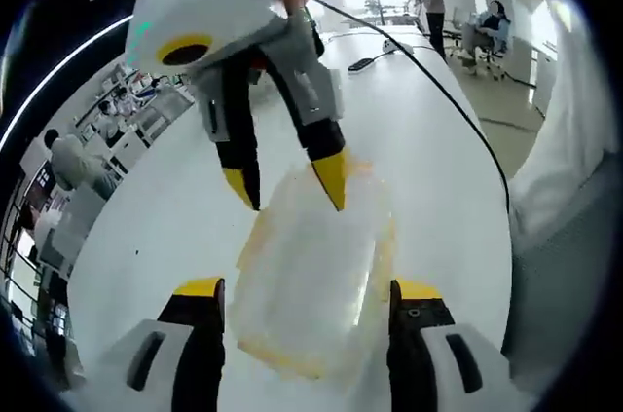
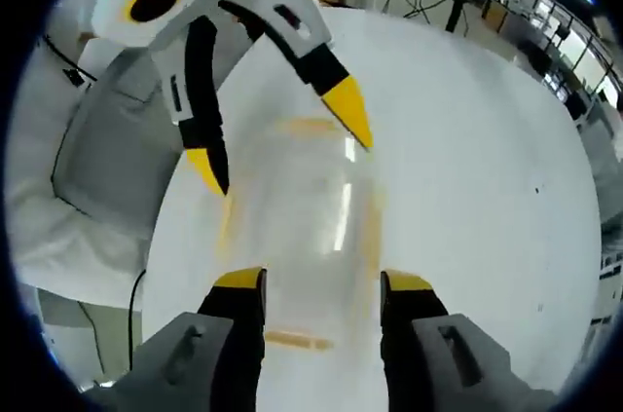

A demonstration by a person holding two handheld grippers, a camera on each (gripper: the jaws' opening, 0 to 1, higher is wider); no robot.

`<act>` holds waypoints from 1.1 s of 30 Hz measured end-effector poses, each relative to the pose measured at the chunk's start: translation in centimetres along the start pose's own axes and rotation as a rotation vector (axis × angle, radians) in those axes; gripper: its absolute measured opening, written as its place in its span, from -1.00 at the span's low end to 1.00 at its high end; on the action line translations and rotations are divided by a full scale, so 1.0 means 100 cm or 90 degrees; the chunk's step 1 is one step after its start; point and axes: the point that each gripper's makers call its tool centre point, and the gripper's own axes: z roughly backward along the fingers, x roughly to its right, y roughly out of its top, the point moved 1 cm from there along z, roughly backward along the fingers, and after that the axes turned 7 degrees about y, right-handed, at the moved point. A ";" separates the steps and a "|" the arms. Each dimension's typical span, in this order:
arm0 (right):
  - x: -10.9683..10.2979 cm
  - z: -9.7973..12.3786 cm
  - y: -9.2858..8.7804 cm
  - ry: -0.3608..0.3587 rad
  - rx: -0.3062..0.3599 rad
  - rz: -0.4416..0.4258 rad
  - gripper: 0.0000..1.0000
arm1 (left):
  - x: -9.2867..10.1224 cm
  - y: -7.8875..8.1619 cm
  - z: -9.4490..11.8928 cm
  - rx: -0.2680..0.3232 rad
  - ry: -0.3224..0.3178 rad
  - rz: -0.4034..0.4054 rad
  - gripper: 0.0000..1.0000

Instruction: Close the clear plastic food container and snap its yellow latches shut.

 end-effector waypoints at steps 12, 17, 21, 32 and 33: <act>-0.019 0.003 -0.012 -0.009 0.011 -0.062 0.45 | -0.004 -0.019 0.014 -0.113 -0.131 0.012 0.76; -0.020 0.002 -0.010 -0.022 0.022 -0.065 0.48 | -0.004 -0.024 0.009 -0.139 -0.164 -0.005 0.84; -0.021 -0.002 -0.011 -0.025 0.016 -0.065 0.50 | -0.001 -0.021 0.003 -0.135 -0.181 -0.019 0.82; -0.020 -0.016 -0.030 -0.032 -0.023 -0.082 0.57 | 0.008 -0.034 -0.014 -0.164 -0.218 -0.076 0.76; -0.020 -0.017 -0.031 -0.032 -0.020 -0.088 0.57 | 0.008 -0.035 -0.014 -0.164 -0.221 -0.076 0.74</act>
